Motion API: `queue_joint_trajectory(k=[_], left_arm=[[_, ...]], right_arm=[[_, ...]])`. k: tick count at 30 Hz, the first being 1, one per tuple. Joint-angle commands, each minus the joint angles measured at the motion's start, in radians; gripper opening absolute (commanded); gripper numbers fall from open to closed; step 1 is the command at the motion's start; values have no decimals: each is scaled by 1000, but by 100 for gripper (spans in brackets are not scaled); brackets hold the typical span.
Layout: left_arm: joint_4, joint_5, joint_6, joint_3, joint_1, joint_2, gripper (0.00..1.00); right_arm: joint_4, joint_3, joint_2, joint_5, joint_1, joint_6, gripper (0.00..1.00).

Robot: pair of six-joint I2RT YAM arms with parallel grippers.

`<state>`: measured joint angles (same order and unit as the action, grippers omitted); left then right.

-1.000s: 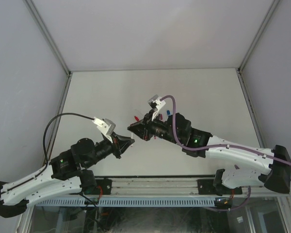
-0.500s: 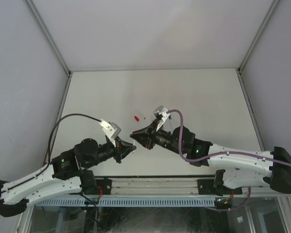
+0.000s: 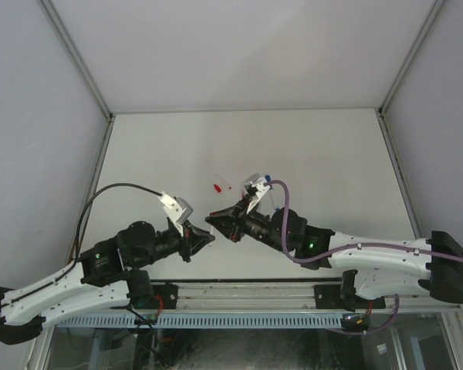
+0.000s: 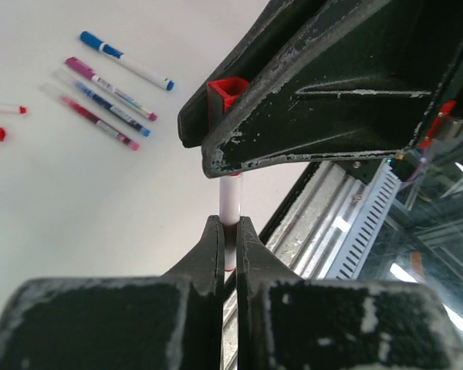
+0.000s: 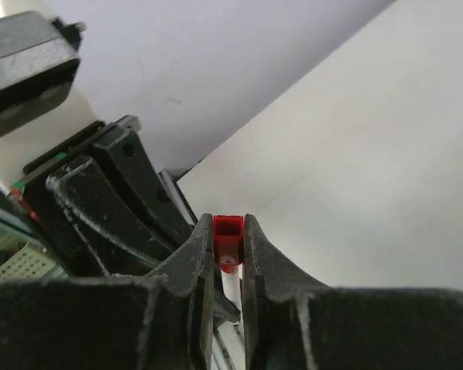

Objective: Insert the pens into the pen caps
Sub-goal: Press the pen cap onto the pen.

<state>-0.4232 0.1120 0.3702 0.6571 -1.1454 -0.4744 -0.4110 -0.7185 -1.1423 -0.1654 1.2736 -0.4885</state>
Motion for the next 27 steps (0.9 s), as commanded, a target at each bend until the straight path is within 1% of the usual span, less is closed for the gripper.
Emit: queue_joint_trajectory(k=[1, 4, 7, 13, 16, 20, 22, 24, 27], left_arm=[[387, 302, -83, 160, 21, 24, 0], [382, 339, -111, 172, 22, 10, 0], [387, 347, -118, 182, 21, 0, 0], [397, 330, -114, 191, 21, 0, 0], [401, 327, -114, 190, 20, 3, 0], [403, 317, -111, 190, 21, 4, 0], [403, 307, -111, 193, 21, 2, 0], [403, 299, -112, 195, 20, 2, 0], [406, 289, -110, 197, 20, 2, 0]], right_arm=[[436, -12, -90, 14, 126, -192, 0], [468, -46, -139, -43, 154, -238, 0], [476, -75, -186, -66, 183, -259, 0], [473, -101, -238, -161, 238, -182, 0], [389, -88, -258, -89, 242, -167, 0], [178, 24, -237, 63, 200, -215, 0], [146, 45, -230, 70, 201, -214, 0], [188, 22, -238, 33, 217, -186, 0], [331, -63, -276, -88, 269, -109, 0]])
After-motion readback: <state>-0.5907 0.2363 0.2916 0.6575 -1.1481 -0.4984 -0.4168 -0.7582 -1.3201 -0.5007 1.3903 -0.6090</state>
